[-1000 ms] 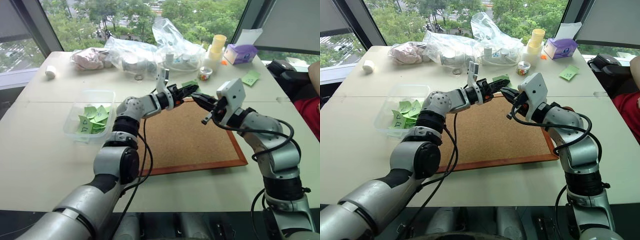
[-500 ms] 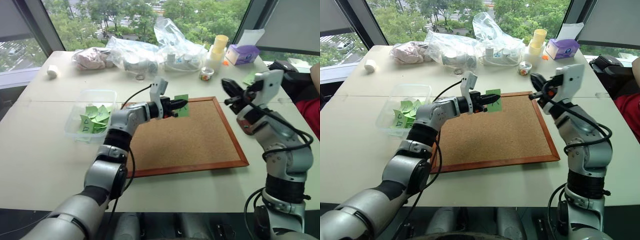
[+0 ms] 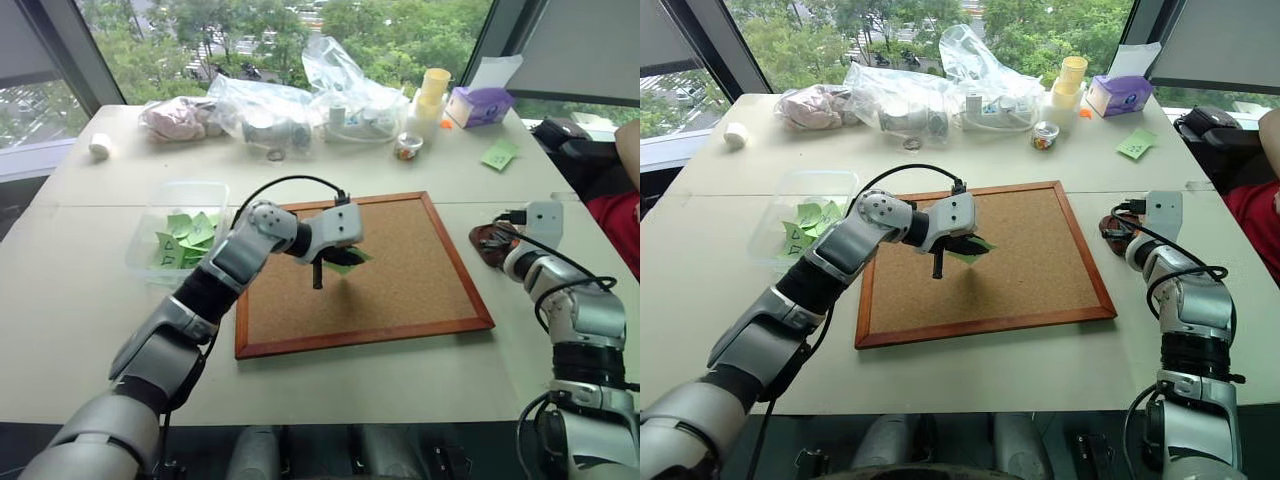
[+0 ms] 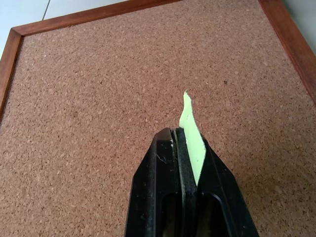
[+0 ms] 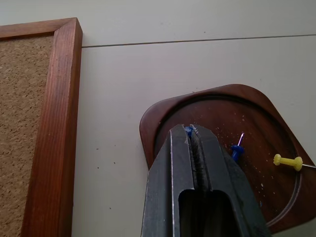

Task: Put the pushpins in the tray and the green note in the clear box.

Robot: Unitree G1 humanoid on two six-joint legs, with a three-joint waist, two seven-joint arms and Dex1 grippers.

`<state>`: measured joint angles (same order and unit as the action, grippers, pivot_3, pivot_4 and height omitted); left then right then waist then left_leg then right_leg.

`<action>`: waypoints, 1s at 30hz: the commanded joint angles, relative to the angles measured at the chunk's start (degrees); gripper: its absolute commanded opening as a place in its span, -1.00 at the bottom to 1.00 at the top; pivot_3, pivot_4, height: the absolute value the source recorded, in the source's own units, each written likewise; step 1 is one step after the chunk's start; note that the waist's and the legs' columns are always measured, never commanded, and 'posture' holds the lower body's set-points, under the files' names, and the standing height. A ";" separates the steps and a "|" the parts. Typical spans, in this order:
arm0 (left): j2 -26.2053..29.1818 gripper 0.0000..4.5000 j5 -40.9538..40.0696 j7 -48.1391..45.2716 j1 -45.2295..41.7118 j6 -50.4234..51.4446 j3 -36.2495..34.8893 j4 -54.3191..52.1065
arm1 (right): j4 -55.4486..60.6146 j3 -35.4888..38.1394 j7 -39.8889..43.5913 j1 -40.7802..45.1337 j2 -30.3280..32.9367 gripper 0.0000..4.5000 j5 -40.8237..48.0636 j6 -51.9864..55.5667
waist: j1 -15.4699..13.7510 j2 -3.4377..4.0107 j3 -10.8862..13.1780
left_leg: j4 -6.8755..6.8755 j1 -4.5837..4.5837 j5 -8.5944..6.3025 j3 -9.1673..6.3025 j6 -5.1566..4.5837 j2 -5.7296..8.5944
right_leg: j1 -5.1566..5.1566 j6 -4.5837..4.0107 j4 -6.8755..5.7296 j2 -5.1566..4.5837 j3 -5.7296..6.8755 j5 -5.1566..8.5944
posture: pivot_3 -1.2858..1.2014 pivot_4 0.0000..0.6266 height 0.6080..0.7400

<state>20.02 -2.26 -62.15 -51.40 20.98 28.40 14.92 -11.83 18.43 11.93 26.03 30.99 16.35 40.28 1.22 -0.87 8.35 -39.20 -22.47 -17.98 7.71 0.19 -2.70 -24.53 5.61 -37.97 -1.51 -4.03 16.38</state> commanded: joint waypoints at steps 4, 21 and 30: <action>-0.07 -1.00 0.07 0.51 0.88 0.91 -1.98 -4.08 | -4.93 0.56 0.34 2.21 0.52 -0.60 -1.31 -4.68 | -0.05 0.00 0.00 | 0.00 0.00 0.00 -0.01 0.00 -0.02 | 0.00 0.00 0.00 -0.01 0.00 0.00 | 0.03 -0.52 0.97; 1.23 -1.00 -1.37 1.10 1.68 3.69 -5.74 -6.34 | -0.21 1.62 -0.45 2.39 0.61 0.96 -1.60 -8.71 | -0.01 0.01 -0.01 | 0.00 0.01 0.01 -0.01 0.02 -0.06 | 0.00 0.01 -0.03 -0.01 0.00 0.00 | 0.03 -0.52 0.97; 6.87 -1.00 -11.85 10.68 -0.16 29.56 -24.30 -17.85 | 15.28 -3.86 9.13 6.47 3.88 0.96 2.39 -4.90 | 1.27 0.07 0.03 | 0.00 0.00 0.01 -0.07 0.02 -0.12 | -0.03 0.02 -0.10 0.01 0.01 0.00 | 0.03 -0.52 0.97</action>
<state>25.94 -13.27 -54.26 -50.38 46.10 6.85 -0.10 -1.66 16.15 17.82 30.78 34.40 16.22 34.61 2.50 -0.79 8.38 -39.19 -22.46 -17.96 7.61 0.22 -2.83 -24.55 5.63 -38.07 -1.48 -4.01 16.38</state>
